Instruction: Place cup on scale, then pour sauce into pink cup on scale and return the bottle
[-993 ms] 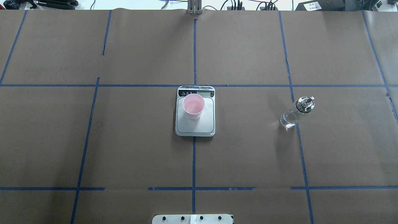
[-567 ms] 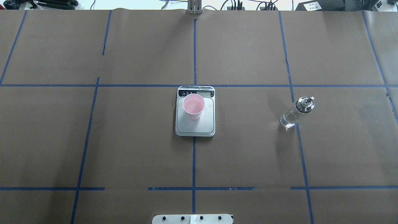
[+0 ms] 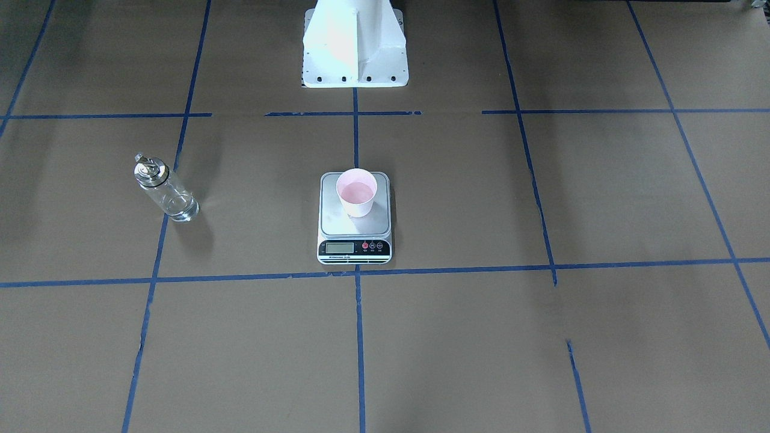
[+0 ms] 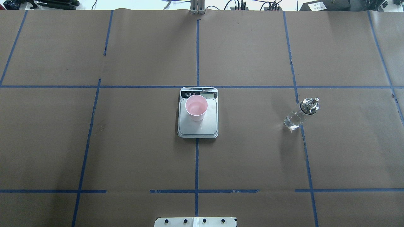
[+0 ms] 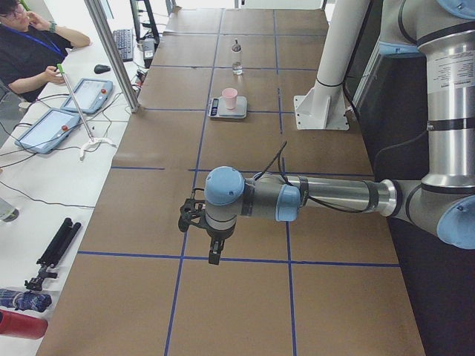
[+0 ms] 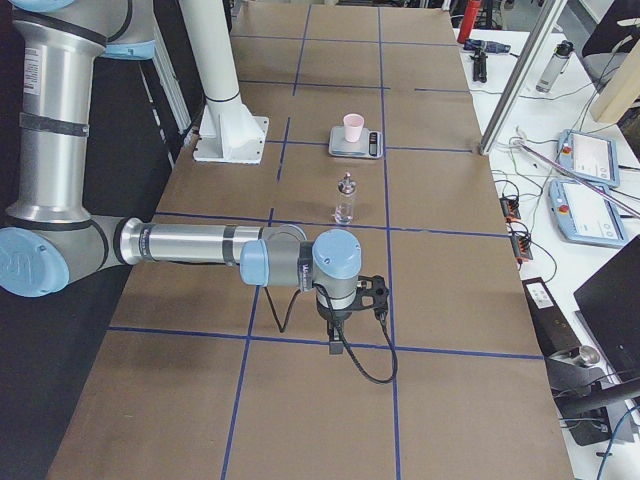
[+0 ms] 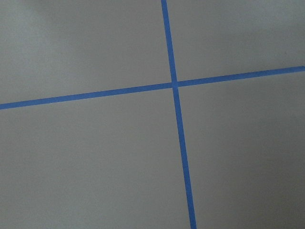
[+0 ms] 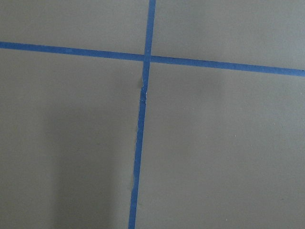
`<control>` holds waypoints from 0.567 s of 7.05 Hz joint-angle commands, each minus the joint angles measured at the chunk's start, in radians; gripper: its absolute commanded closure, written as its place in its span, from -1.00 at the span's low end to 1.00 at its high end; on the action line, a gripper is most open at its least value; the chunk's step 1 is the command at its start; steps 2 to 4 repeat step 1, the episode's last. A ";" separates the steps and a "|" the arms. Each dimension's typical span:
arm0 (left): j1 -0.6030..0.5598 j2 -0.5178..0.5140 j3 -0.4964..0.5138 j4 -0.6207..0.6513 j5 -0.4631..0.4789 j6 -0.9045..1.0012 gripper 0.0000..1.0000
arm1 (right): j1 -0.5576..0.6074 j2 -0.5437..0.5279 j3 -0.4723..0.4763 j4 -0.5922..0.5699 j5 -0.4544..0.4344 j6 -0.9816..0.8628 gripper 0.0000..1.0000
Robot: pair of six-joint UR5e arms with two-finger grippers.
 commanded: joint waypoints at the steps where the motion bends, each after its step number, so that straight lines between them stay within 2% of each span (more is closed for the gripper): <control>1: 0.000 0.001 0.000 0.001 0.000 0.000 -1.00 | 0.000 0.001 0.000 0.000 0.001 0.000 -1.00; 4: 0.000 0.001 0.000 0.001 0.000 0.000 -1.00 | 0.000 0.001 0.000 0.000 0.001 0.000 -1.00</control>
